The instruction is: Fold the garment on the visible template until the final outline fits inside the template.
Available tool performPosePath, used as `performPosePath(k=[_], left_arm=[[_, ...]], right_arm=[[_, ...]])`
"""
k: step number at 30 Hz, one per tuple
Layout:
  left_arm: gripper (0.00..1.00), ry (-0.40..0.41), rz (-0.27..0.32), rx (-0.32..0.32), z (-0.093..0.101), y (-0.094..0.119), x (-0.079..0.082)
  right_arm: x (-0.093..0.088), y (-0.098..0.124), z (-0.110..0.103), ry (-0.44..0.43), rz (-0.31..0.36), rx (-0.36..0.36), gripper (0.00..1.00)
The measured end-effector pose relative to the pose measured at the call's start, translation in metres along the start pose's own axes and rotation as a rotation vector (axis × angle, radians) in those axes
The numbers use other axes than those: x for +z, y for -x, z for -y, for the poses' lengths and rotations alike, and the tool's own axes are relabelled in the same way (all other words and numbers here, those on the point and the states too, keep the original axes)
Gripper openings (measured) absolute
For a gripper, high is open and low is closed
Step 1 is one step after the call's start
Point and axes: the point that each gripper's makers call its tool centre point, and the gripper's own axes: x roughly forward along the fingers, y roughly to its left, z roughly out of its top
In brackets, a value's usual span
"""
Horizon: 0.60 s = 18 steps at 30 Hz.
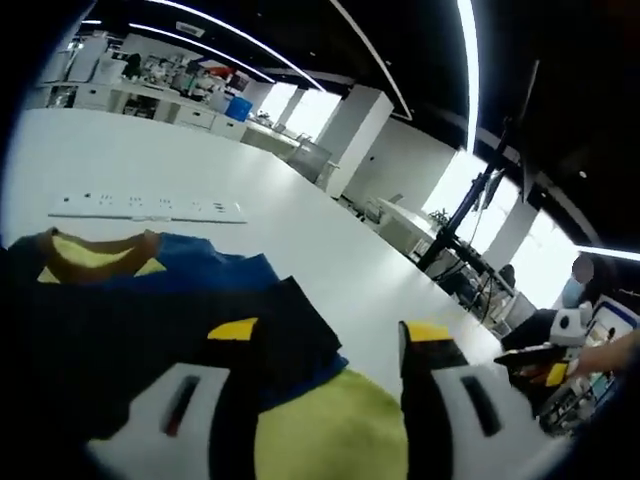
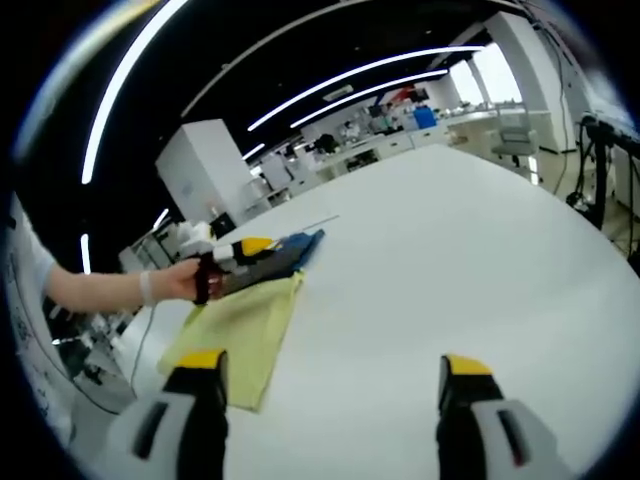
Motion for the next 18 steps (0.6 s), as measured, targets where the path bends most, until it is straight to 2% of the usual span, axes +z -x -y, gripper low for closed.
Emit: performPosePath(k=[4,8,10,13,14,18], left_arm=[[0.46,-0.066,-0.001,0.066,-0.031,0.022,0.014],[0.43,-0.075,-0.001,0.130,-0.059,0.051,0.023],[0.41,-0.096,-0.004,0.185,-0.079,0.065,0.029],[0.37,-0.093,-0.015,0.233,-0.093,0.087,0.029],[0.36,-0.107,-0.019,0.263,-0.103,0.097,0.030],[0.33,-0.145,-0.046,0.316,-0.118,0.127,0.024]], right_arm=[[0.002,-0.004,-0.004,0.001,0.000,0.008,0.87],[0.003,-0.009,-0.008,0.004,-0.004,0.018,0.87],[0.004,-0.012,-0.012,0.008,-0.007,0.024,0.87],[0.004,-0.015,-0.014,0.011,-0.013,0.034,0.87],[0.004,-0.016,-0.014,0.011,-0.016,0.036,0.87],[0.005,-0.020,-0.018,0.013,-0.015,0.047,0.87]])
